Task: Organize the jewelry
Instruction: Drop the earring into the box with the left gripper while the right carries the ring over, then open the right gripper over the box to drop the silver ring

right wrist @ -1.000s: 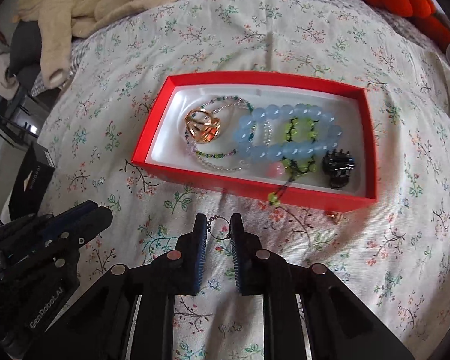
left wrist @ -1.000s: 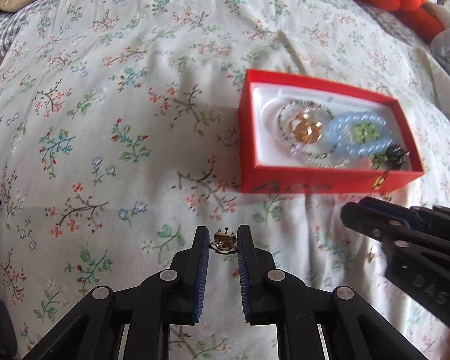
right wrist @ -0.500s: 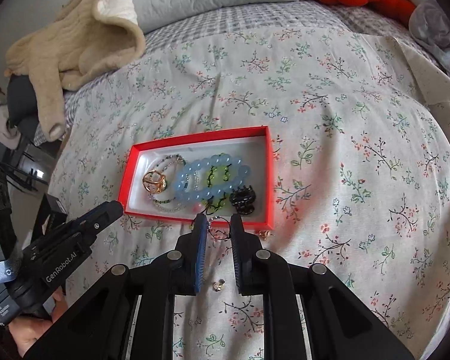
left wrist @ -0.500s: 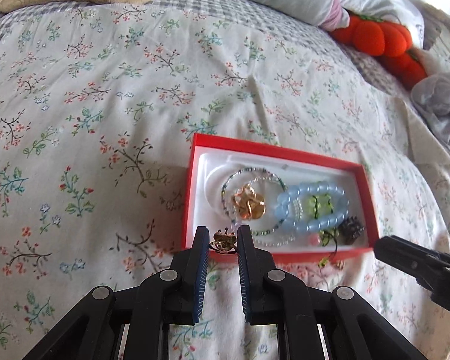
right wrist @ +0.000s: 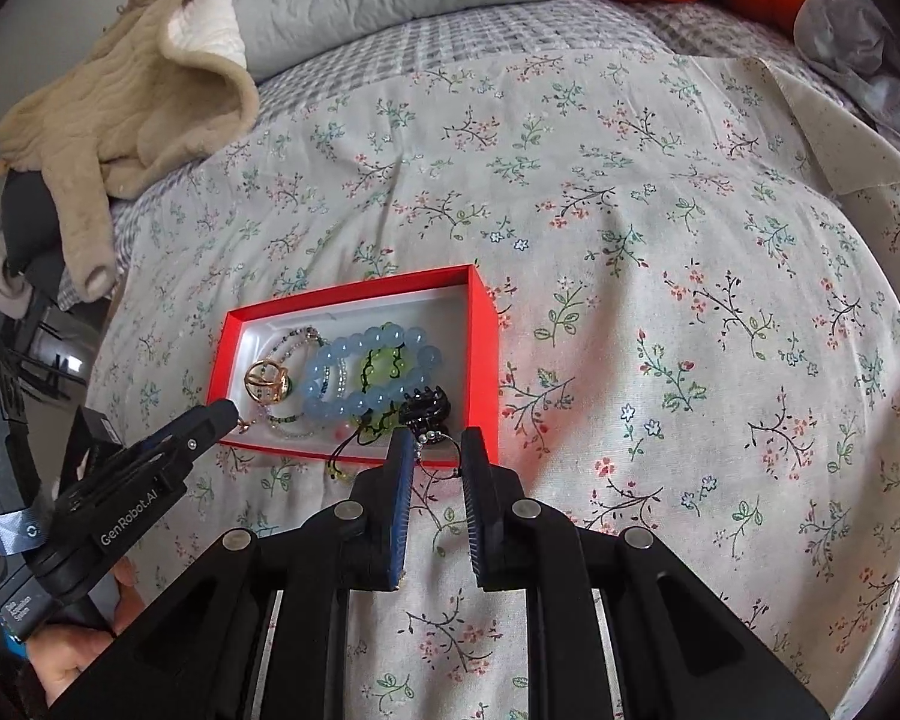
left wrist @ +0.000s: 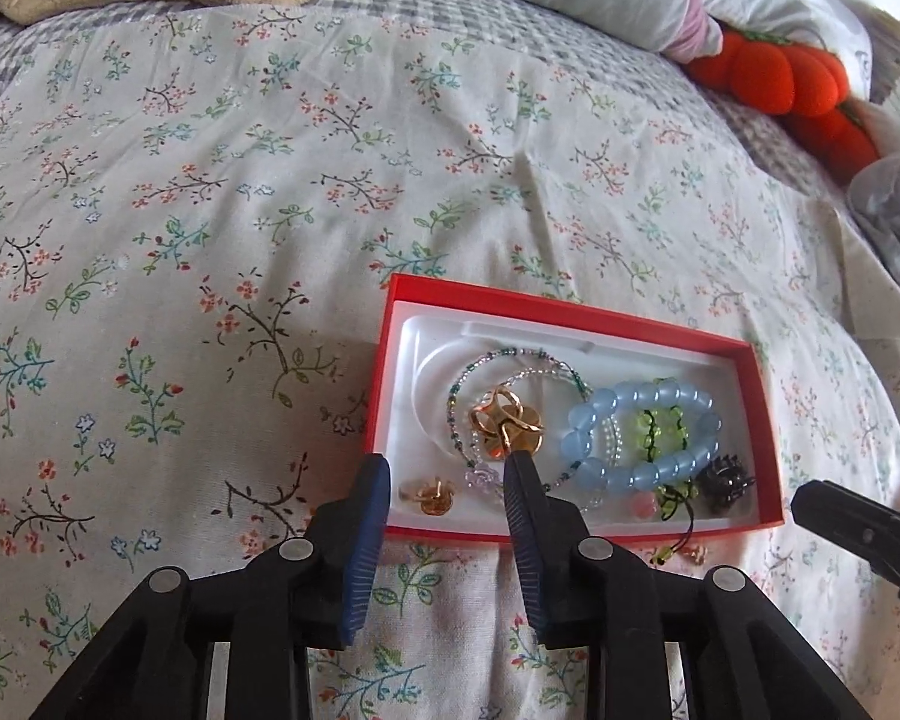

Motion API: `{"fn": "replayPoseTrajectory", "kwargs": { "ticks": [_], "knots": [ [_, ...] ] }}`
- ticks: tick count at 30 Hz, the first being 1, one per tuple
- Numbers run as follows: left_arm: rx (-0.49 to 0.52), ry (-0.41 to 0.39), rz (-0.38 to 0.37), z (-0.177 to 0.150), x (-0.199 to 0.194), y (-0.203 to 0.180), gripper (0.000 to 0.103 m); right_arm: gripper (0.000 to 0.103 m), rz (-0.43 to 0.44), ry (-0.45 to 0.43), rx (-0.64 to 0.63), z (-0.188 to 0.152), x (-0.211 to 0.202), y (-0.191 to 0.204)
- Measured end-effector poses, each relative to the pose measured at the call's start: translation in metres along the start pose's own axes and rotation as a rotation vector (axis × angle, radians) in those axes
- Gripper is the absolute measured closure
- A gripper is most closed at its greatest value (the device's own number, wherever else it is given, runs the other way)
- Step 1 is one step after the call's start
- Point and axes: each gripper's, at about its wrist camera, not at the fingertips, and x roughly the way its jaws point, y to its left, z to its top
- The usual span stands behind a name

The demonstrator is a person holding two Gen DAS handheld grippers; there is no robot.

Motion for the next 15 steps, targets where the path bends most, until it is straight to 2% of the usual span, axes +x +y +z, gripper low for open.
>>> {"fn": "replayPoseTrajectory", "kwargs": {
  "ticks": [6,11,15],
  "knots": [
    [0.004,-0.023,0.042,-0.001,-0.01,0.003,0.069,0.086,-0.001,-0.014,0.0,0.006,0.006,0.001],
    [0.009,-0.027,0.045,-0.002,-0.014,0.005,0.068,0.085,-0.004,-0.022,-0.004,0.012,0.016,0.004],
    [0.012,-0.015,0.049,-0.004,-0.013,0.007,0.066,0.084,0.033,-0.053,0.004,0.016,0.02,0.004]
  ]
}}
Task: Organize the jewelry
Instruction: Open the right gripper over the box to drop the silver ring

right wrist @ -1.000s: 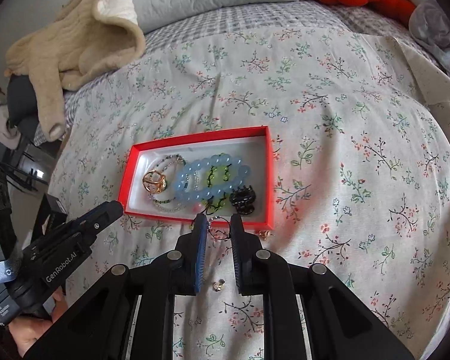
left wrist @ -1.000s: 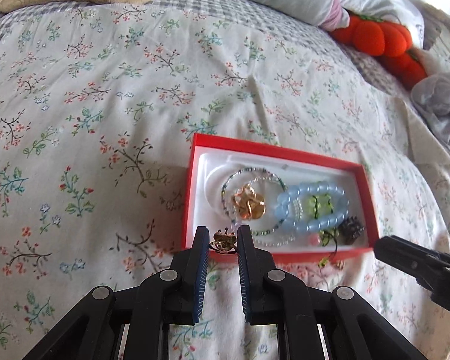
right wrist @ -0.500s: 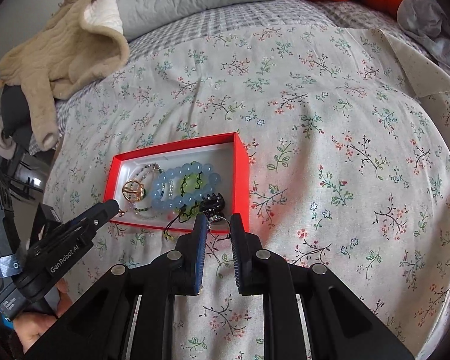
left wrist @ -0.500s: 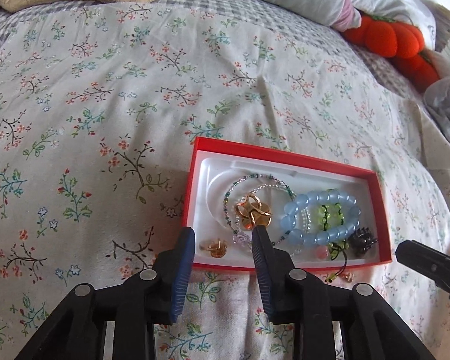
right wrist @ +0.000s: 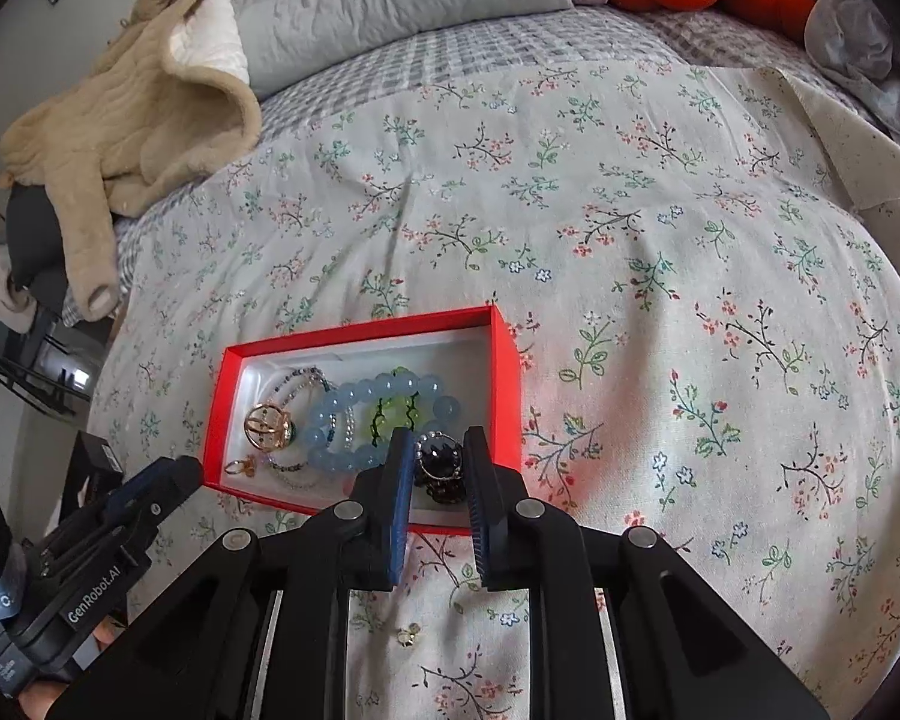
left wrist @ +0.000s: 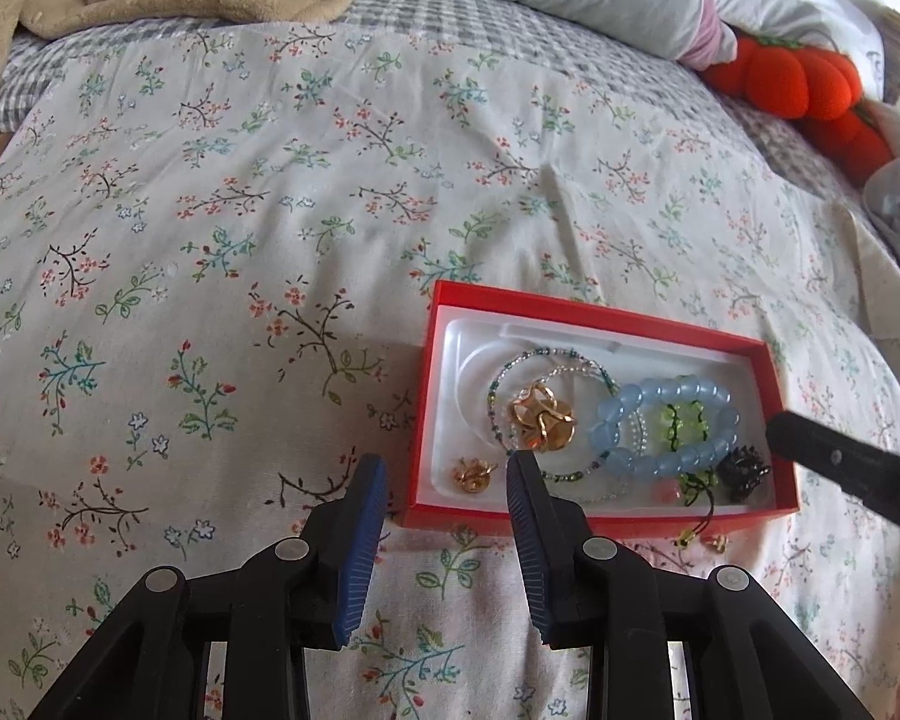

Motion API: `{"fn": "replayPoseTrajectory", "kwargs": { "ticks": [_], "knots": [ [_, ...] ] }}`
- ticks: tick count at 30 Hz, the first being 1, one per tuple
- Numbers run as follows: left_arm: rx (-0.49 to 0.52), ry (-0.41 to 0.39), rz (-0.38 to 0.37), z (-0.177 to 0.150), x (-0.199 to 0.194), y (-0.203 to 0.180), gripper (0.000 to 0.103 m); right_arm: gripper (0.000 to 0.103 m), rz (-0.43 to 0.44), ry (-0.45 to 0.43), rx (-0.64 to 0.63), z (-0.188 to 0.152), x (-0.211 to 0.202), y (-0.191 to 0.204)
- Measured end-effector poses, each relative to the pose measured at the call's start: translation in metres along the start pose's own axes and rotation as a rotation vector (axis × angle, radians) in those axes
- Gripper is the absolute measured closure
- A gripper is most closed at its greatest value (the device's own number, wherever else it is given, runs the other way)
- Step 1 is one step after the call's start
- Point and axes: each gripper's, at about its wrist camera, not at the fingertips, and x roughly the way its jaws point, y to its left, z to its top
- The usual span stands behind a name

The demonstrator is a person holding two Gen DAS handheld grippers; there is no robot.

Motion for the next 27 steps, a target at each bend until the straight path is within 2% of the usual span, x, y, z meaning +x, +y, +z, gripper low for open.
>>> {"fn": "replayPoseTrajectory", "kwargs": {
  "ticks": [2,7,14,16,17,23,27],
  "knots": [
    [0.007,0.005,0.003,-0.001,0.0,0.0,0.058,0.082,0.004,0.001,0.005,0.002,0.001,0.001],
    [0.033,0.019,0.009,-0.005,-0.003,-0.004,0.052,0.069,-0.006,0.005,0.001,0.002,-0.002,0.001],
    [0.068,0.072,0.021,-0.016,-0.003,-0.011,0.045,0.065,-0.041,0.033,-0.039,-0.007,-0.014,0.001],
    [0.083,0.098,0.026,-0.02,-0.001,-0.014,0.041,0.055,-0.055,0.043,-0.041,-0.011,-0.017,-0.001],
    [0.088,0.115,0.029,-0.023,0.001,-0.016,0.038,0.053,-0.061,0.048,-0.04,-0.013,-0.019,-0.003],
    [0.099,0.202,0.022,-0.037,0.01,-0.026,0.037,0.051,-0.112,0.1,-0.027,-0.025,-0.024,-0.016],
    [0.098,0.243,-0.02,-0.046,0.014,-0.035,0.037,0.051,-0.142,0.135,-0.005,-0.032,-0.022,-0.028]
  ]
}}
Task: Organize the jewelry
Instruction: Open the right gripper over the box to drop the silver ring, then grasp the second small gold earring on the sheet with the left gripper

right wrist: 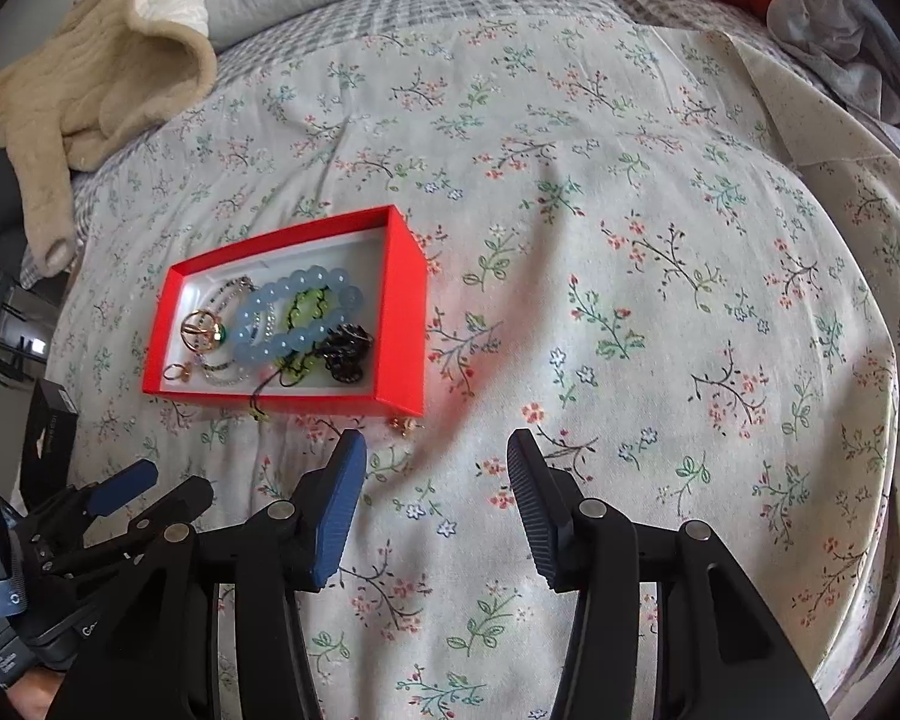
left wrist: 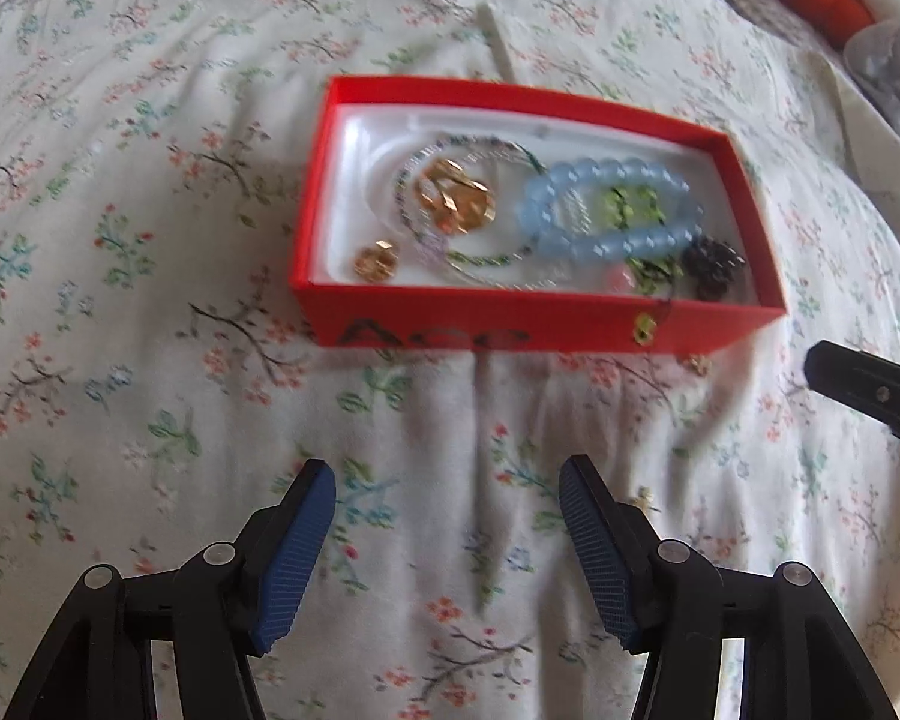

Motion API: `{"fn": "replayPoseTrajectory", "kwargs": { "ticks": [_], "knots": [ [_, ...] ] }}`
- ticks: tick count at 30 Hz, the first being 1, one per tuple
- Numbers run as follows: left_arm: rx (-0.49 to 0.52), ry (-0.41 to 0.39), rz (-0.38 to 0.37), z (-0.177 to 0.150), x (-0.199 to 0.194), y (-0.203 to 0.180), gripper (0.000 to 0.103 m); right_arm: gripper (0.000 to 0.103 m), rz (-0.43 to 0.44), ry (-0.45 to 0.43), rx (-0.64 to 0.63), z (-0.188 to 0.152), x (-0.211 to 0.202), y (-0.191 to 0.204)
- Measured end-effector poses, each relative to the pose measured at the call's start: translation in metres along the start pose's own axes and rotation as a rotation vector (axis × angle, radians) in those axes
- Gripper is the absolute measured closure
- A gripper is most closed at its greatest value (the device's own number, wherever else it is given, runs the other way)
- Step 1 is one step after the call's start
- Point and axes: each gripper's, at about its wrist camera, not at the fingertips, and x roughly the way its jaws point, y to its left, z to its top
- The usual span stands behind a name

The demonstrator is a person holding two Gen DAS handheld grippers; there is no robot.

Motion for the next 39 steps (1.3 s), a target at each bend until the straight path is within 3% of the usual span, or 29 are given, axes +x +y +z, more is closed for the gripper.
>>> {"fn": "replayPoseTrajectory", "kwargs": {
  "ticks": [8,14,21,25,39],
  "knots": [
    [0.029,0.052,-0.094,-0.008,0.012,-0.031,0.042,0.051,-0.042,0.036,0.007,-0.008,0.005,-0.013],
    [0.058,0.074,-0.114,-0.012,0.022,-0.051,0.067,0.051,-0.07,0.053,-0.004,-0.011,0.007,-0.02],
    [0.086,0.095,-0.095,-0.012,0.035,-0.065,0.082,0.051,-0.087,0.065,-0.011,-0.012,0.008,-0.025],
    [0.106,0.09,-0.063,-0.013,0.038,-0.069,0.097,0.051,-0.092,0.071,-0.007,-0.013,0.009,-0.03],
    [0.077,0.028,-0.06,-0.006,0.016,-0.045,0.1,0.051,-0.076,0.09,0.006,-0.01,0.02,-0.021]
  ]
}}
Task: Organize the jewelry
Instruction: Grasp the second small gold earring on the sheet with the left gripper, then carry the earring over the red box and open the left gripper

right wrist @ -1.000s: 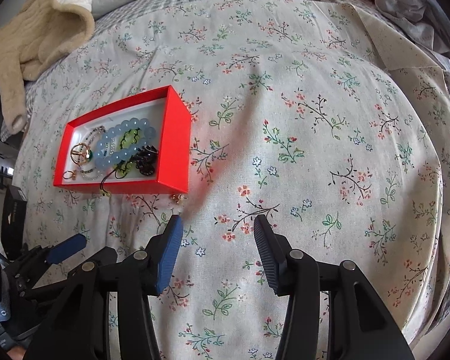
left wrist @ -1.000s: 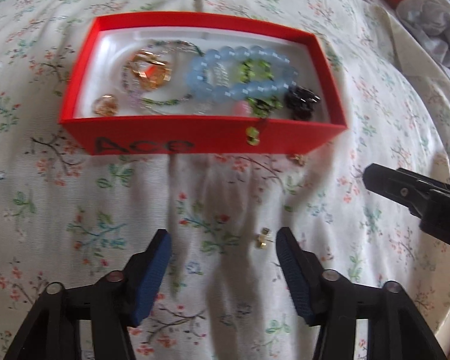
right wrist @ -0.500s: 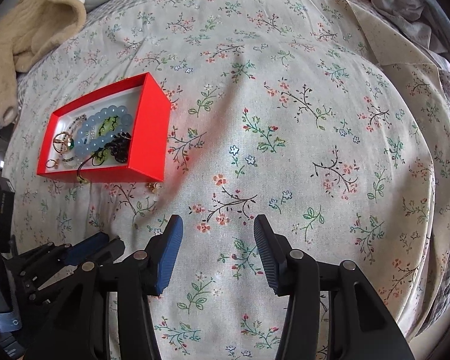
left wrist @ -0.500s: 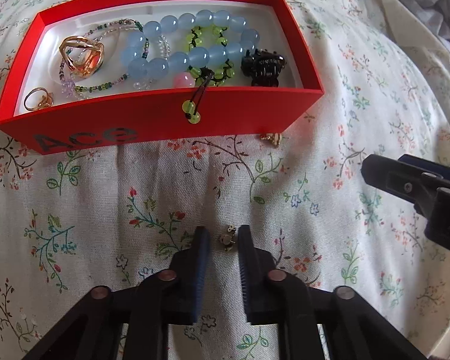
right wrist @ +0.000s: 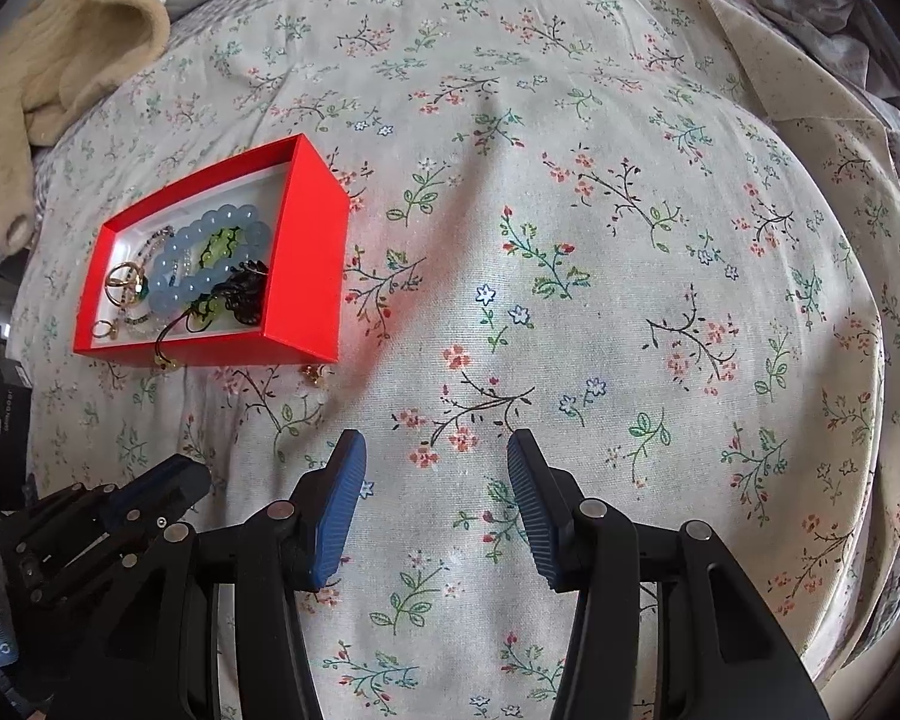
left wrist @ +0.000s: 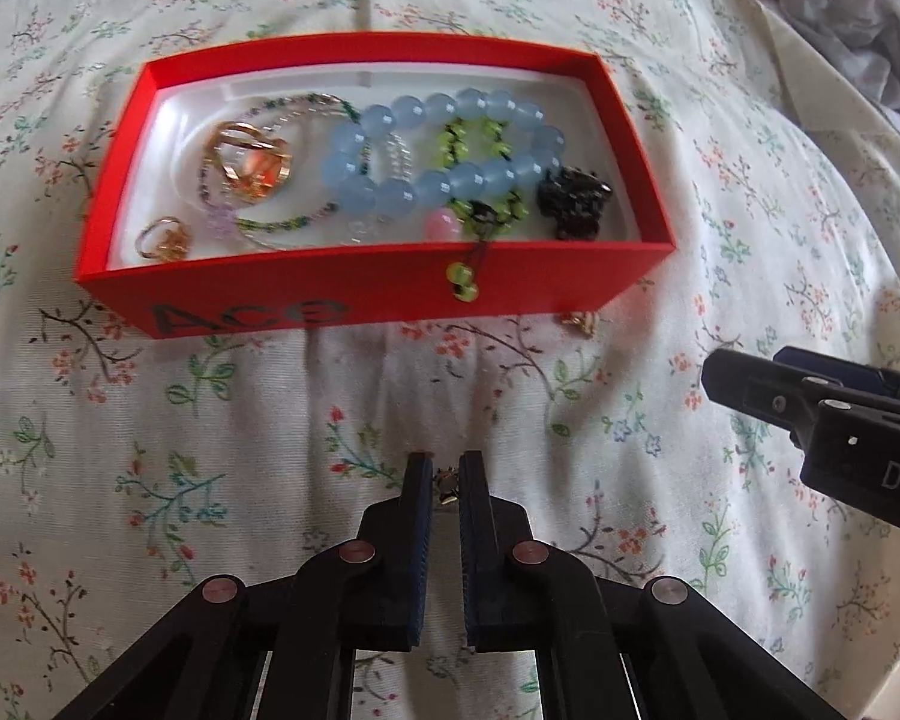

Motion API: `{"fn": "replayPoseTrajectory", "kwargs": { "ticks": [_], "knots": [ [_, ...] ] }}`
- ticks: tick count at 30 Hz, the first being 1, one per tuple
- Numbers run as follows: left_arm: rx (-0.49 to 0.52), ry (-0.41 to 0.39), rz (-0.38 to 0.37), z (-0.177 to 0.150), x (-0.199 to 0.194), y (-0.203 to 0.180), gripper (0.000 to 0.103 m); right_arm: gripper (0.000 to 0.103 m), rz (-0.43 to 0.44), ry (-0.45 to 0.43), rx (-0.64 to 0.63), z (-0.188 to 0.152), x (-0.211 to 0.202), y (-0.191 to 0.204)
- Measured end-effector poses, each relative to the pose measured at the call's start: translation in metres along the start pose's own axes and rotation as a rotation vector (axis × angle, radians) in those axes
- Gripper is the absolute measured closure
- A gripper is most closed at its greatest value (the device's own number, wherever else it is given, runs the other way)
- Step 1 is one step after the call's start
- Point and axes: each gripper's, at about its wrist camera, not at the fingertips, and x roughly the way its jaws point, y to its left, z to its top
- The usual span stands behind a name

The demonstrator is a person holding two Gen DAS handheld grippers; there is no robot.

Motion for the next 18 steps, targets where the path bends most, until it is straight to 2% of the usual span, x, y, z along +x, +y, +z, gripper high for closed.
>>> {"fn": "replayPoseTrajectory", "kwargs": {
  "ticks": [14,18],
  "knots": [
    [-0.047,-0.01,0.035,0.003,-0.01,0.044,0.1,0.052,0.072,-0.001,-0.008,0.008,0.021,0.048],
    [-0.056,-0.012,0.028,0.002,-0.011,0.048,0.1,0.064,0.072,-0.006,0.006,0.013,0.028,0.054]
  ]
}}
